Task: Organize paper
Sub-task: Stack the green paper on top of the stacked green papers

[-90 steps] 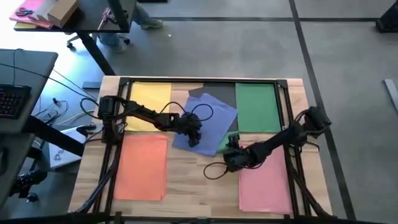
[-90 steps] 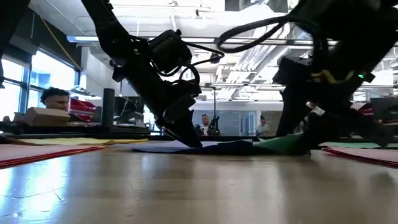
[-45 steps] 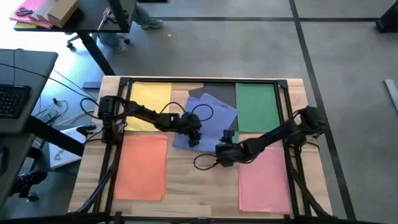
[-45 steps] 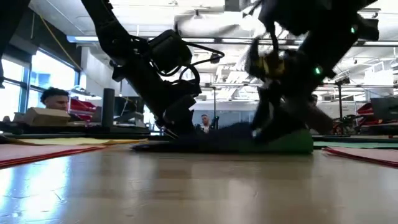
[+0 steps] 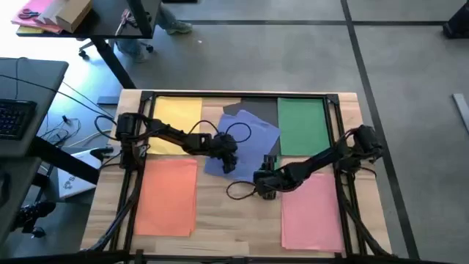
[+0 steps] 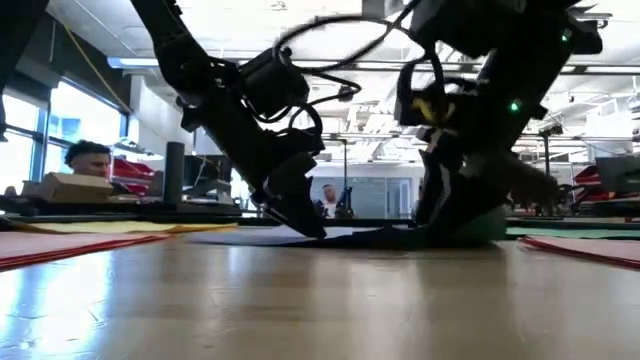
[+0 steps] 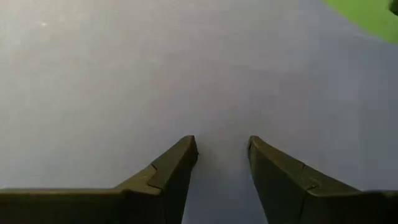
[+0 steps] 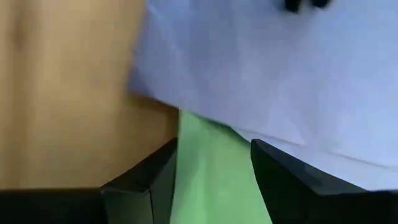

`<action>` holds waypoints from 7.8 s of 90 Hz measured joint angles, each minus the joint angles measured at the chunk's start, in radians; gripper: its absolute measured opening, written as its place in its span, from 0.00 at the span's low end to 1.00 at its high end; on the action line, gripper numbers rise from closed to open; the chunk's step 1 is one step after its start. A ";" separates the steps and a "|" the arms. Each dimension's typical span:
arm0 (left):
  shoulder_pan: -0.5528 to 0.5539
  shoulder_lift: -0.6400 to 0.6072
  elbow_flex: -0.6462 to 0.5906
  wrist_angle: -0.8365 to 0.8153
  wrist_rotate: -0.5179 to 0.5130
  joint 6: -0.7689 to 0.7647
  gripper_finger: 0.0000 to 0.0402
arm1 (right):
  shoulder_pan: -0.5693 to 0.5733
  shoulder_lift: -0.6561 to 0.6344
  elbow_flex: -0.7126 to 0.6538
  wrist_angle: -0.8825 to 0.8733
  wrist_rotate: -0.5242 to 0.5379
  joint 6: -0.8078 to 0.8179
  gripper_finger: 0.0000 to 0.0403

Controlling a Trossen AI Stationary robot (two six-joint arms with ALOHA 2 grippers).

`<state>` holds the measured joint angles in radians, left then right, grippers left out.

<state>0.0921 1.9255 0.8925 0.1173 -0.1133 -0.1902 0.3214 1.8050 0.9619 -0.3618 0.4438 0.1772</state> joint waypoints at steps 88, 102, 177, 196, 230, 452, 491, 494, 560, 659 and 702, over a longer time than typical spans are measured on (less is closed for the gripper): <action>0.000 -0.001 -0.040 0.075 -0.004 -0.016 0.36 | -0.036 0.006 -0.008 -0.128 -0.018 -0.030 0.05; 0.004 -0.017 -0.040 0.072 -0.001 -0.018 0.36 | -0.036 0.000 0.029 -0.171 -0.115 -0.064 0.01; 0.159 -0.227 -0.046 -0.168 -0.073 -0.021 0.36 | -0.295 -0.606 0.399 -0.953 0.288 0.106 0.00; 0.153 -0.228 -0.045 -0.170 -0.046 -0.105 0.36 | -0.469 -0.786 0.399 -0.854 0.414 -0.008 0.00; 0.132 -0.229 -0.043 -0.140 0.012 -0.290 0.36 | -0.506 -0.737 0.260 -0.978 0.041 0.211 0.00; 0.100 -0.230 -0.042 -0.093 0.097 -0.356 0.36 | -0.871 -0.542 -0.269 -0.122 -0.426 0.613 0.54; 0.097 -0.230 -0.042 -0.091 0.132 -0.431 0.36 | -0.969 -0.513 -0.391 -0.083 -0.404 0.522 0.50; 0.096 -0.230 -0.042 -0.091 0.132 -0.435 0.36 | -0.985 -0.513 -0.391 -0.091 -0.381 0.522 0.50; 0.056 -0.230 -0.042 -0.097 0.096 -0.489 0.36 | -0.662 -0.544 -0.371 -0.245 -0.741 0.783 0.50; 0.064 -0.230 -0.042 -0.091 0.030 -0.415 0.36 | -0.611 -0.479 -0.370 -0.329 -0.515 0.967 0.50; 0.030 -0.230 -0.042 -0.092 0.073 -0.426 0.36 | -0.521 -0.501 -0.371 -0.296 -0.664 1.025 0.50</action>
<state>0.1225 1.6955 0.8509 0.0252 -0.0406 -0.6160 -0.1994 1.3038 0.5910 -0.6578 -0.2198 1.2018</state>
